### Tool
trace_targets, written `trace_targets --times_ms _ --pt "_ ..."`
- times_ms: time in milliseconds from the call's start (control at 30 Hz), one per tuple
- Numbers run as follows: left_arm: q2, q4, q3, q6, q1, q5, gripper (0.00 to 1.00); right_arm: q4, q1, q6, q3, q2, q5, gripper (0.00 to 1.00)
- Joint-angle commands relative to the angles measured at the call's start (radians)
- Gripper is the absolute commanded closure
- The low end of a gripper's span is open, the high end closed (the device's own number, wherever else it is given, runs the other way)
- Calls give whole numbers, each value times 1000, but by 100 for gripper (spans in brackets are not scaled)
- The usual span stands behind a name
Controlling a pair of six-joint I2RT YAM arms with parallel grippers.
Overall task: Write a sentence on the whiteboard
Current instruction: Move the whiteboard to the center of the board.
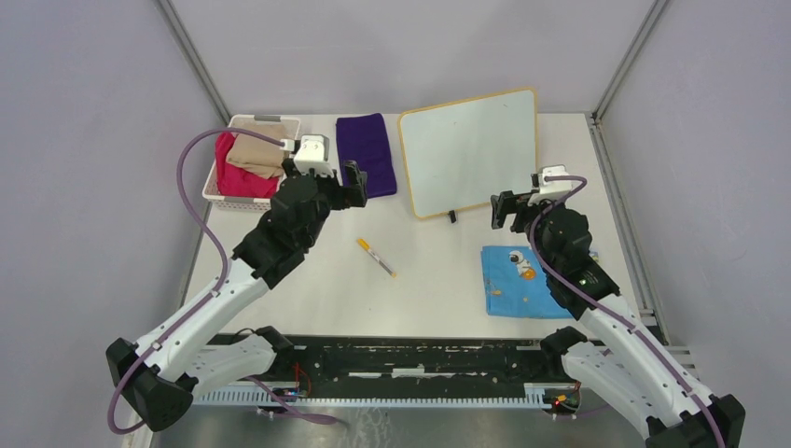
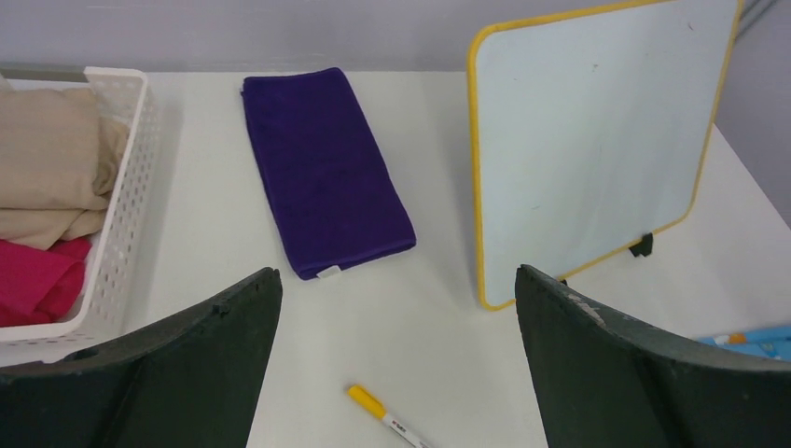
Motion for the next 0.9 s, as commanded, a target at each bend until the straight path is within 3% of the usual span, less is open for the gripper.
trace_targets --times_ms 0,167,367,867 --pt "-2 8 74 72 -5 134 0 -11 4 -11 12 46 -33 8" --pt "-29 66 1 59 -6 141 0 12 29 21 -21 160 -131 15" --pt "-97 102 -58 85 -28 100 0 93 98 8 -24 328 -117 20" --pt "-131 115 -75 137 -104 13 0 219 106 66 75 694 -147 33"
